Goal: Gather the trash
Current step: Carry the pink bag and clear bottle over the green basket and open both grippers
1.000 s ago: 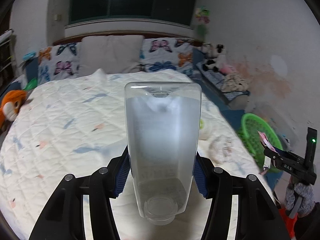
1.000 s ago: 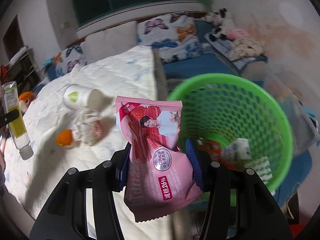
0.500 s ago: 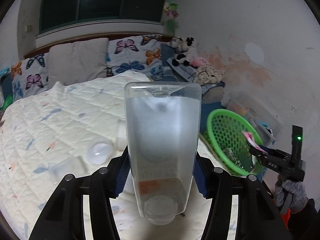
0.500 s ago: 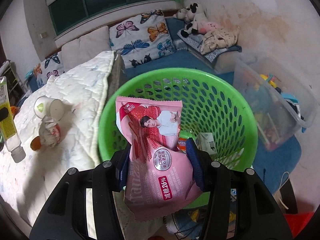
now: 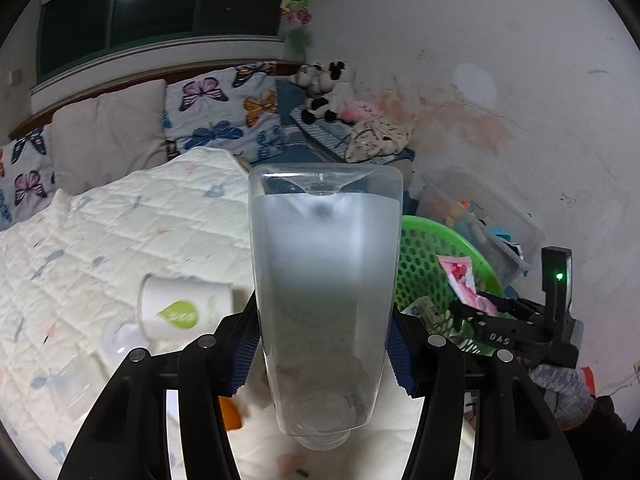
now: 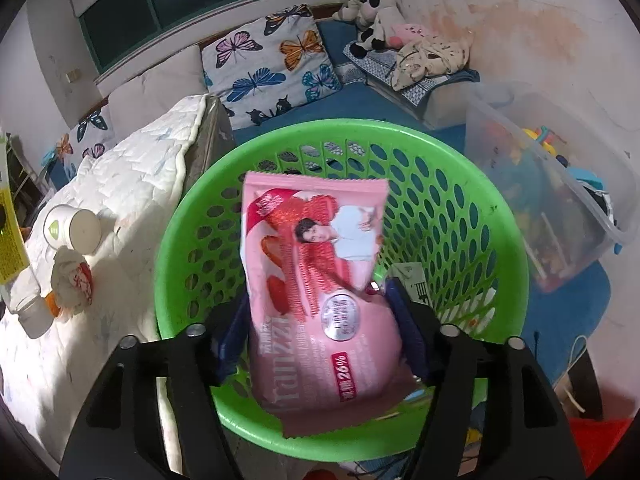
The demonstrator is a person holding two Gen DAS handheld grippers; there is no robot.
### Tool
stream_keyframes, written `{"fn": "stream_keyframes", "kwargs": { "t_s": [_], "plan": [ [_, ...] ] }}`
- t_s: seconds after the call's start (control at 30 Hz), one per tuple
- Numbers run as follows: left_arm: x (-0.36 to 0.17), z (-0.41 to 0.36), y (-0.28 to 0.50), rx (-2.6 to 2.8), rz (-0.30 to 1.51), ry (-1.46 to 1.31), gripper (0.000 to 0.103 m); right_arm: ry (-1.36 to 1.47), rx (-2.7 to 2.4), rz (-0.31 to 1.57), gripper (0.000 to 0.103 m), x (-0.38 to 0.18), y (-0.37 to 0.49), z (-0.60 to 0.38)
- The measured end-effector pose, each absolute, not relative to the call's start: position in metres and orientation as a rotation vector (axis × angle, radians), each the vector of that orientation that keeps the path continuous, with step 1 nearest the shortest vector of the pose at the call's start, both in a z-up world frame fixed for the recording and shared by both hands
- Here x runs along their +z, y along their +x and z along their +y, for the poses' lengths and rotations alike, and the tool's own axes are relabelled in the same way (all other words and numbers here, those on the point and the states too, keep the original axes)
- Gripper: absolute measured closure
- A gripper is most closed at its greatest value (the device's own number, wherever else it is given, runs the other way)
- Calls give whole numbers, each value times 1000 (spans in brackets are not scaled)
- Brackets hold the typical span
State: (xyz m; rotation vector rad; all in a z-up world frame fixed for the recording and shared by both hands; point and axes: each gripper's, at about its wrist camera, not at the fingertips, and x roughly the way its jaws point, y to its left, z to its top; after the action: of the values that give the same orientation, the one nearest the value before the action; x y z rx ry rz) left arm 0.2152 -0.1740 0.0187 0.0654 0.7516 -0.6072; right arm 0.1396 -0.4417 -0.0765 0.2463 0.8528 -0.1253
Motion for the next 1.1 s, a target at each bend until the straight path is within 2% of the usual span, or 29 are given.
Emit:
{"fn": "stream_keyframes", "kwargs": {
  "t_s": [0.07, 0.2, 0.67, 1.0, 1.1],
  "plan": [
    [18, -185, 218, -624, 754, 73, 48, 252, -122, 853, 29, -76, 140, -443],
    [14, -206, 224, -654, 774, 77, 48, 254, -120, 837, 28, -73, 137, -446],
    [6, -293, 234, -754, 785, 81, 48, 223, -141, 760, 28, -51, 96, -456],
    [-20, -344, 246, -778, 839, 59, 48, 236, -157, 733, 28, -49, 74, -463],
    [-27, -349, 248, -773, 865, 59, 44, 243, -157, 732, 28, -50, 72, -465]
  ]
}}
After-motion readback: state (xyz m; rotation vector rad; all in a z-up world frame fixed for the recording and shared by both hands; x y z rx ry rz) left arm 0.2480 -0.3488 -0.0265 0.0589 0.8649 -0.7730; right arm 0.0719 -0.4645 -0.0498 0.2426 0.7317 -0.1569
